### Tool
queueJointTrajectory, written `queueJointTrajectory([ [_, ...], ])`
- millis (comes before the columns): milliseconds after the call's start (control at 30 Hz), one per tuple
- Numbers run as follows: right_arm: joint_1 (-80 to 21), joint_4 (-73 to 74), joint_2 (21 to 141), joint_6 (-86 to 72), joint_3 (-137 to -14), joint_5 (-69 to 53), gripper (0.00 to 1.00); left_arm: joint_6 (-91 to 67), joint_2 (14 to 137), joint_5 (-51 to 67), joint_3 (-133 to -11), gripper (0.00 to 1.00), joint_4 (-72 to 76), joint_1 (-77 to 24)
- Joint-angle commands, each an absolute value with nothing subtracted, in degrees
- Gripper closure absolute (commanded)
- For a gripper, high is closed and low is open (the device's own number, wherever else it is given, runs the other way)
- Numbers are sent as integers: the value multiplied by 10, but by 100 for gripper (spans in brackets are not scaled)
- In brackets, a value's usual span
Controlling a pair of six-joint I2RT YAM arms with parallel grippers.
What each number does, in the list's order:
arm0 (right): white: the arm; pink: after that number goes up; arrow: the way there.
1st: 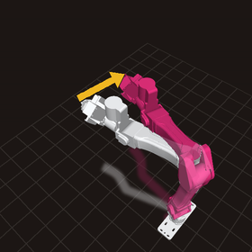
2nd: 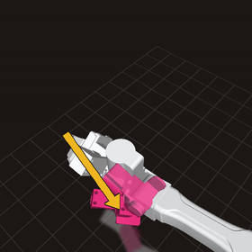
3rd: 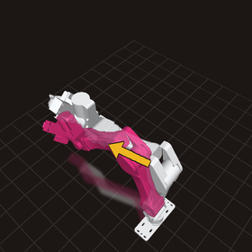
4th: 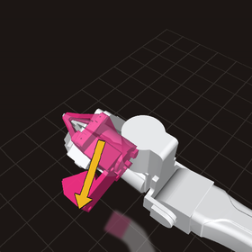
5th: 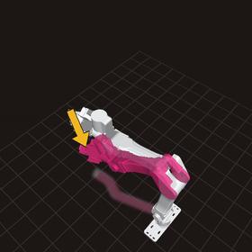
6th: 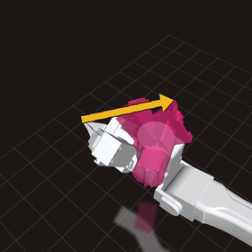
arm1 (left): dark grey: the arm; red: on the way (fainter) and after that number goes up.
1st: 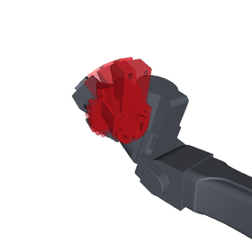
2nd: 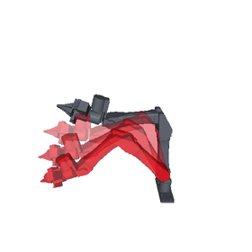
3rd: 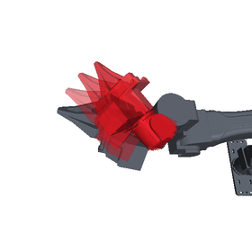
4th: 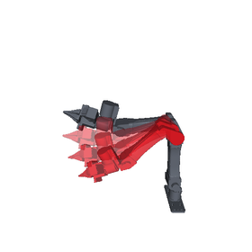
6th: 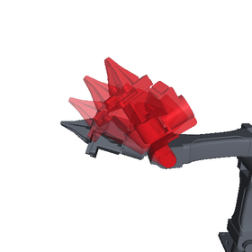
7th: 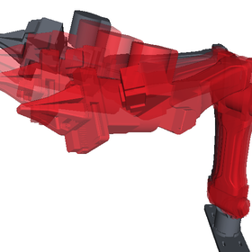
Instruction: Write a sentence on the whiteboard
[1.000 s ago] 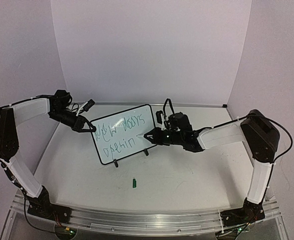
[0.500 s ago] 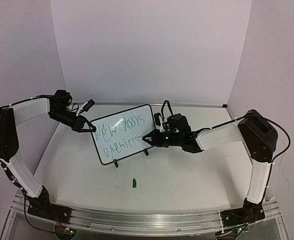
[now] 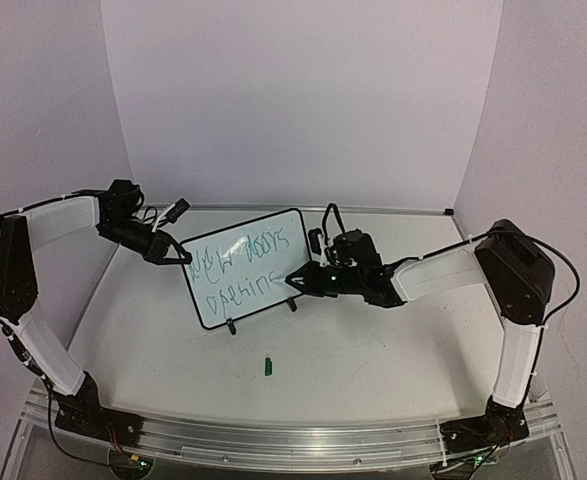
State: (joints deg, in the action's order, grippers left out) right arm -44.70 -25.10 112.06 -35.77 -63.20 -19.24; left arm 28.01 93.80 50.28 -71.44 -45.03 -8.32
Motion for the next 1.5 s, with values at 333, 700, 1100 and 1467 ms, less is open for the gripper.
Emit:
queueJointTrajectory([
  [333, -440, -222, 1081, -332, -658, -141, 100, 279, 935, 422, -724, 100, -441, -79],
  [700, -439, -222, 1087, -331, -682, -150, 100, 280, 934, 421, -724, 100, -442, -79],
  [1100, -439, -223, 1097, -340, -649, -153, 100, 280, 934, 421, -725, 100, -442, -79],
  [1467, -445, -236, 1115, -360, -614, -161, 100, 280, 934, 422, -725, 100, -441, -79],
])
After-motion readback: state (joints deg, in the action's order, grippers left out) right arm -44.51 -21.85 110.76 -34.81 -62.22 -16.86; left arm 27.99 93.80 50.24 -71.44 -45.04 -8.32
